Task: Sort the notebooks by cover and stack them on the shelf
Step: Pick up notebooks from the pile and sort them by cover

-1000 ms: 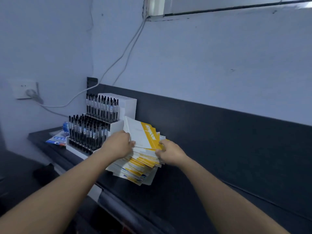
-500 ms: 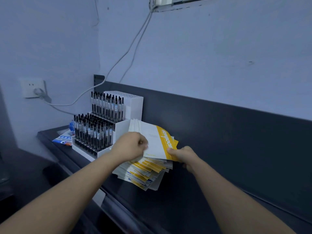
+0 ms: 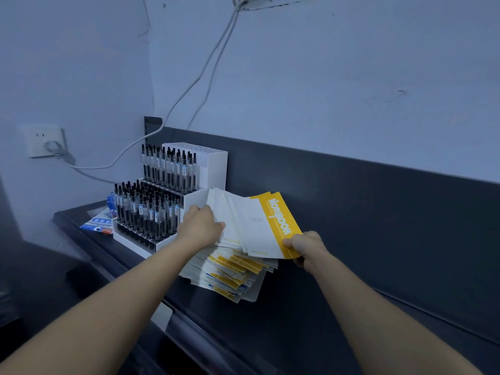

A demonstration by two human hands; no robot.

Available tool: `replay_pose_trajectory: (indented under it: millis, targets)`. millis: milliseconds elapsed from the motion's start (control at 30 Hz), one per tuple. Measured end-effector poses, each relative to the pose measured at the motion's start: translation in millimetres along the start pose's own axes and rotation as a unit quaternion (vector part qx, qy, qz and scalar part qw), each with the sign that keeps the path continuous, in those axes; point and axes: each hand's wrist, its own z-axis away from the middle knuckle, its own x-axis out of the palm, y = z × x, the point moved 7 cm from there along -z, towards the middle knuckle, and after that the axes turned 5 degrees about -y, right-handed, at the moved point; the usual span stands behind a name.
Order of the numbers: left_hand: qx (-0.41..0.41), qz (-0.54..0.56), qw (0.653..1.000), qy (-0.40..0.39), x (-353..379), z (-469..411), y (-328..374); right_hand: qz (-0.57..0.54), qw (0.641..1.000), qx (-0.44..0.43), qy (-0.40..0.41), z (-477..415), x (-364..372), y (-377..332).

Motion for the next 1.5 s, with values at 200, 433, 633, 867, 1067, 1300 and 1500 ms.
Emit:
replay_pose_trajectory:
  millis: [200,433,633,867,1067,1300,1500]
  targets:
    - [-0.014,0.086,0.996,0.008,-7,-4,-7,-0.085,0.994,0.049,-0.052,9,7,-3]
    - [-0.052,0.134,0.989,0.019,-9,-11,-20,-0.119,0.99,0.061,-0.038,5,12,1]
    - [-0.061,0.255,0.965,0.001,-15,-12,-20,-0.22,0.973,0.064,-0.036,6,10,-2]
    - [-0.066,0.377,0.923,-0.035,-15,-3,-5,-0.271,0.957,0.067,-0.08,16,27,-8]
    - [-0.003,0.338,0.937,-0.089,-19,0,14,-0.232,0.965,0.074,-0.101,17,19,-13]
    - [0.021,0.115,0.99,-0.076,-12,4,15,-0.165,0.982,0.062,-0.068,15,9,-2]
    - [-0.003,0.132,0.99,-0.057,-16,-2,18,-0.116,0.99,0.059,-0.057,15,6,3]
